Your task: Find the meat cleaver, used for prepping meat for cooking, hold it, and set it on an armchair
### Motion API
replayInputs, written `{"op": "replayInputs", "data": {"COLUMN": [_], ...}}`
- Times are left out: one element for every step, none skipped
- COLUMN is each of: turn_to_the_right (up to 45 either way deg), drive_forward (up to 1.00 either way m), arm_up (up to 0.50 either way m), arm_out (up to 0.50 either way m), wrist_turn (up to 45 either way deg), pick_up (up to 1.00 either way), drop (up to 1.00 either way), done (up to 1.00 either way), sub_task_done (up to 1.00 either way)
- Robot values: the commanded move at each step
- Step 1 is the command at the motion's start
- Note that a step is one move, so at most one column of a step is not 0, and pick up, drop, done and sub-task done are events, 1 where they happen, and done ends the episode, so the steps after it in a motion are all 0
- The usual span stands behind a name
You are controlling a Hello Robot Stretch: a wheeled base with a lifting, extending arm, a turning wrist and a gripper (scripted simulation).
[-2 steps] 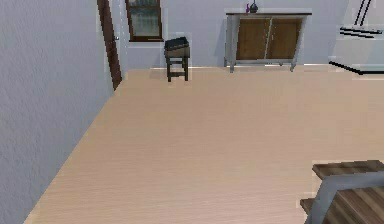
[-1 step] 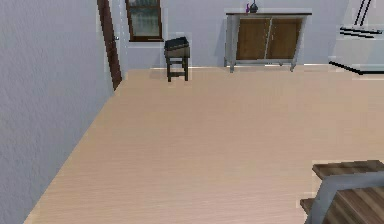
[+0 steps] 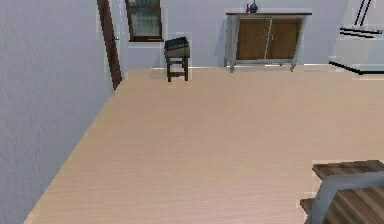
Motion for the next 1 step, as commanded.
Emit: {"op": "replayInputs", "data": {"turn_to_the_right": [0.0], "drive_forward": [0.0], "arm_up": [0.0], "arm_out": [0.0], "wrist_turn": [-45.0], "pick_up": [0.0], "drop": [0.0], "done": [0.0], "sub_task_done": [0.0]}}
